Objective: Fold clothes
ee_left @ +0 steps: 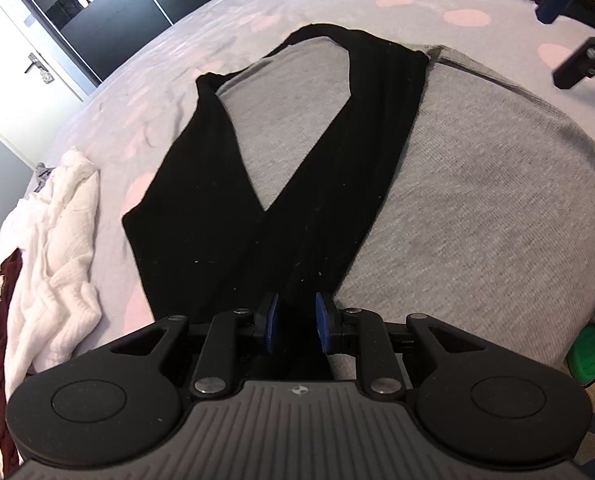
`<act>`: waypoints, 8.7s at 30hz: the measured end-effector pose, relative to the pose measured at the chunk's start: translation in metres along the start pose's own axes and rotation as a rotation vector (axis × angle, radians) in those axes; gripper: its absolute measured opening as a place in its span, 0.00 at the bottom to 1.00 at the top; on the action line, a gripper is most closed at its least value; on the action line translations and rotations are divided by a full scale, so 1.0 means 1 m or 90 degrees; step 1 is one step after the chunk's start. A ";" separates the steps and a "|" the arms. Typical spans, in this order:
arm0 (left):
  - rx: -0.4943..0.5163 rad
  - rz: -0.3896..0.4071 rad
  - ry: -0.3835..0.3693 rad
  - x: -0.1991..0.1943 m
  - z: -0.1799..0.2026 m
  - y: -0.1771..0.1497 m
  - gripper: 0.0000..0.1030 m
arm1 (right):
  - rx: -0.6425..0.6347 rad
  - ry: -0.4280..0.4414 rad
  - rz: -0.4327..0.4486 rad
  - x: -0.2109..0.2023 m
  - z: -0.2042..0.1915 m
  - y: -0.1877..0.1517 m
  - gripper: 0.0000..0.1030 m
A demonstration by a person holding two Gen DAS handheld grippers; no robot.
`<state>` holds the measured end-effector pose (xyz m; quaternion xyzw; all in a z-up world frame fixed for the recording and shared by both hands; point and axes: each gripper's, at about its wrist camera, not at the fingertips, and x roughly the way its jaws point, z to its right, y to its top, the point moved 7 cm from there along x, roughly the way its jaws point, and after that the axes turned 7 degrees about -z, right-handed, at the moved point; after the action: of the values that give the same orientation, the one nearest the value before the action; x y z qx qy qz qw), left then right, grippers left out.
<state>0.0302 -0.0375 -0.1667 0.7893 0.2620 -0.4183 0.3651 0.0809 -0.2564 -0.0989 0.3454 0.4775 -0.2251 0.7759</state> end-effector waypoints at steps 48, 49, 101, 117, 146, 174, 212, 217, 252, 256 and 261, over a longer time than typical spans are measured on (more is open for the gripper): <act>0.028 0.076 -0.277 -0.072 0.066 0.008 0.10 | 0.465 0.141 0.032 -0.008 -0.034 -0.049 0.70; 0.015 0.073 -0.271 -0.070 0.060 0.005 0.14 | 0.476 0.143 0.034 -0.009 -0.036 -0.051 0.70; 0.002 -0.064 -0.449 -0.066 0.065 -0.035 0.03 | 0.425 0.331 0.020 -0.013 -0.100 -0.036 0.06; 0.008 -0.001 -0.395 -0.063 0.083 0.005 0.38 | 0.398 0.248 0.000 -0.019 -0.049 -0.038 0.32; -0.292 -0.095 -0.301 -0.009 -0.056 -0.019 0.00 | 0.255 0.163 -0.031 -0.004 0.027 -0.019 0.47; -0.136 -0.134 -0.246 -0.006 0.013 -0.015 0.17 | -0.026 0.082 0.044 0.041 0.044 0.049 0.44; 0.000 -0.076 -0.494 -0.067 0.096 0.046 0.04 | -0.031 0.072 0.103 0.077 0.079 0.043 0.32; -0.059 -0.037 -0.504 -0.081 0.075 0.055 0.04 | -0.158 0.018 0.118 0.086 0.056 0.039 0.32; 0.001 -0.146 -0.530 -0.050 0.170 0.066 0.46 | 0.169 0.085 0.048 0.084 0.127 0.028 0.27; -0.008 -0.137 -0.534 -0.059 0.157 0.057 0.46 | 0.182 0.063 0.048 0.068 0.130 0.014 0.30; -0.039 -0.113 -0.510 -0.056 0.132 0.049 0.46 | 0.226 0.072 0.035 0.048 0.120 -0.013 0.33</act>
<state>-0.0247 -0.1777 -0.1518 0.5273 0.1789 -0.7143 0.4239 0.1636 -0.3556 -0.1093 0.5023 0.4637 -0.2646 0.6802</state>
